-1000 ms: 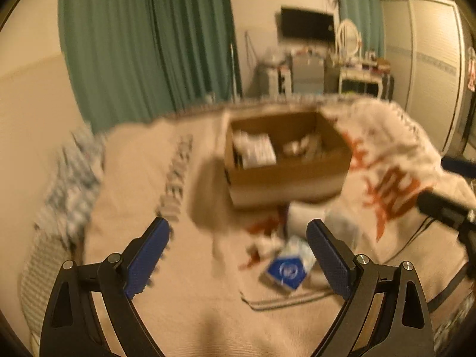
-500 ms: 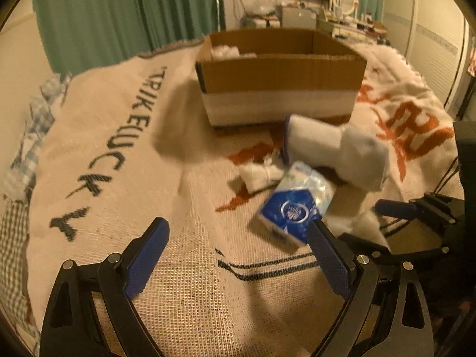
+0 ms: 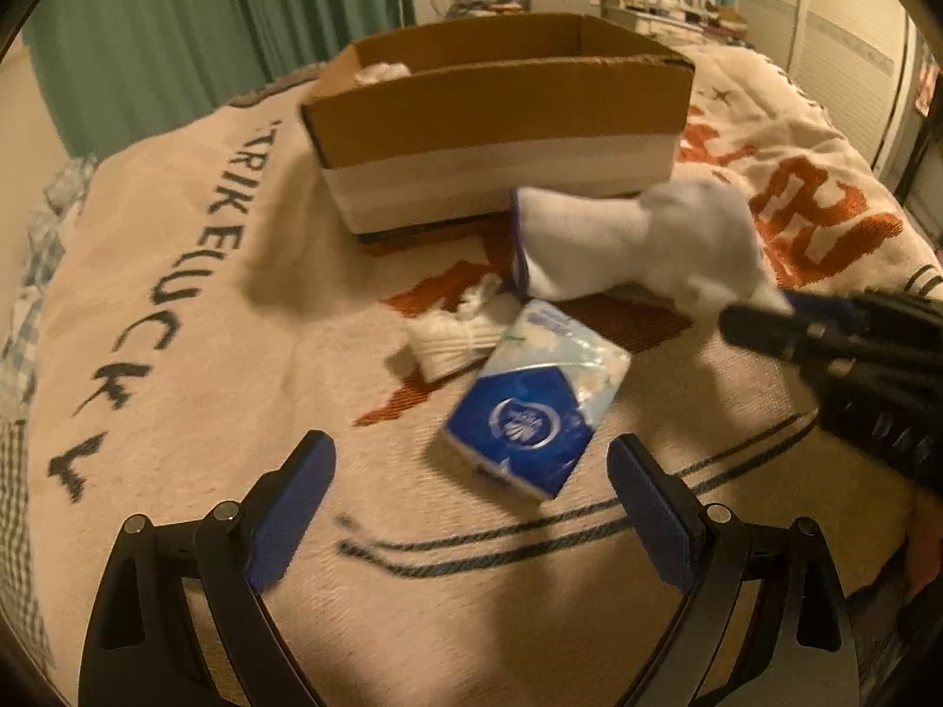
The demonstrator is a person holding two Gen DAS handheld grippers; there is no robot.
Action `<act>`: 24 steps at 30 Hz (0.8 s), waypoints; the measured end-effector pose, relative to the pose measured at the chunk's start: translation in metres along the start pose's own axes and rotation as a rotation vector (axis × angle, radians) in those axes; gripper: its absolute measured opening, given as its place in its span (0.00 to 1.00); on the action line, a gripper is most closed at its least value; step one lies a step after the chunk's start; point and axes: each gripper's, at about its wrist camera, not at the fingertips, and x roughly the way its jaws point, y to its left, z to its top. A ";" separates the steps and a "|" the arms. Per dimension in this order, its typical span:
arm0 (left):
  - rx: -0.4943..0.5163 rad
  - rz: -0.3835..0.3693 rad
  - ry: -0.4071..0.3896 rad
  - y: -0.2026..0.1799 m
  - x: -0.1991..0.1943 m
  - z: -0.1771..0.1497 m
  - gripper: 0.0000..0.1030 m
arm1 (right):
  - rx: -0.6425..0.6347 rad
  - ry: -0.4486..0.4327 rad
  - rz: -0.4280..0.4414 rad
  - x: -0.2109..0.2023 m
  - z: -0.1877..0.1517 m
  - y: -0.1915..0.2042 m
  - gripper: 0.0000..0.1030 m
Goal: Organize soft objects
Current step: 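Grasp a small white item with right while left grasps the blue Vinda tissue pack, then carry both items over the cardboard box and open both grippers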
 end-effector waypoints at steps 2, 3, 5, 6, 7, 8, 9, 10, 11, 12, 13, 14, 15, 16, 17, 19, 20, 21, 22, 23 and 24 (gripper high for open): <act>-0.005 -0.026 0.020 -0.004 0.009 0.003 0.92 | 0.014 -0.008 0.003 -0.002 0.004 -0.005 0.29; -0.007 -0.037 0.034 -0.006 0.014 0.004 0.91 | 0.021 -0.009 0.004 -0.002 0.004 -0.006 0.29; -0.001 -0.039 0.052 -0.009 0.022 0.006 0.91 | 0.026 0.000 0.013 0.001 0.004 -0.007 0.29; 0.004 -0.040 0.058 -0.011 0.027 0.007 0.91 | 0.019 0.003 0.012 0.002 0.003 -0.006 0.29; 0.007 -0.042 0.065 -0.013 0.031 0.009 0.91 | 0.013 0.005 0.009 0.003 0.003 -0.005 0.29; 0.009 -0.040 0.071 -0.014 0.034 0.010 0.91 | 0.002 0.002 0.006 0.004 0.001 -0.002 0.29; 0.013 -0.037 0.076 -0.016 0.038 0.011 0.91 | 0.002 0.002 0.006 0.004 0.001 -0.002 0.29; 0.016 -0.035 0.080 -0.016 0.041 0.012 0.90 | -0.001 0.001 0.006 0.004 0.001 -0.002 0.29; 0.018 -0.037 0.083 -0.017 0.044 0.011 0.90 | -0.003 0.001 0.008 0.005 0.000 -0.001 0.29; 0.020 -0.040 0.083 -0.018 0.045 0.011 0.90 | -0.002 0.002 0.010 0.005 0.000 -0.001 0.29; 0.023 -0.052 0.083 -0.019 0.045 0.010 0.81 | 0.000 0.004 0.013 0.006 0.000 -0.002 0.29; 0.026 -0.069 0.087 -0.019 0.045 0.011 0.73 | 0.003 0.007 0.016 0.007 0.000 -0.002 0.29; 0.028 -0.079 0.085 -0.020 0.044 0.010 0.70 | 0.004 0.008 0.017 0.007 0.000 -0.003 0.29; 0.031 -0.079 0.081 -0.021 0.043 0.009 0.62 | 0.003 0.006 0.018 0.007 -0.001 -0.003 0.29; 0.033 -0.082 0.078 -0.021 0.041 0.009 0.59 | 0.003 0.006 0.018 0.007 -0.001 -0.003 0.29; 0.031 -0.080 0.071 -0.021 0.037 0.008 0.57 | 0.000 0.002 0.015 0.005 -0.001 -0.002 0.29; 0.028 -0.081 0.067 -0.021 0.035 0.008 0.56 | -0.001 0.000 0.016 0.003 -0.002 -0.001 0.29; 0.024 -0.081 0.063 -0.021 0.032 0.006 0.56 | 0.000 -0.001 0.021 0.002 -0.002 0.000 0.29; 0.021 -0.081 0.058 -0.021 0.027 0.004 0.55 | 0.001 -0.004 0.023 0.000 -0.003 0.000 0.29; 0.018 -0.082 0.047 -0.021 0.021 0.003 0.54 | -0.001 -0.010 0.022 -0.004 -0.004 0.001 0.29; 0.015 -0.084 0.038 -0.022 0.017 0.002 0.54 | -0.002 -0.017 0.020 -0.007 -0.005 0.001 0.29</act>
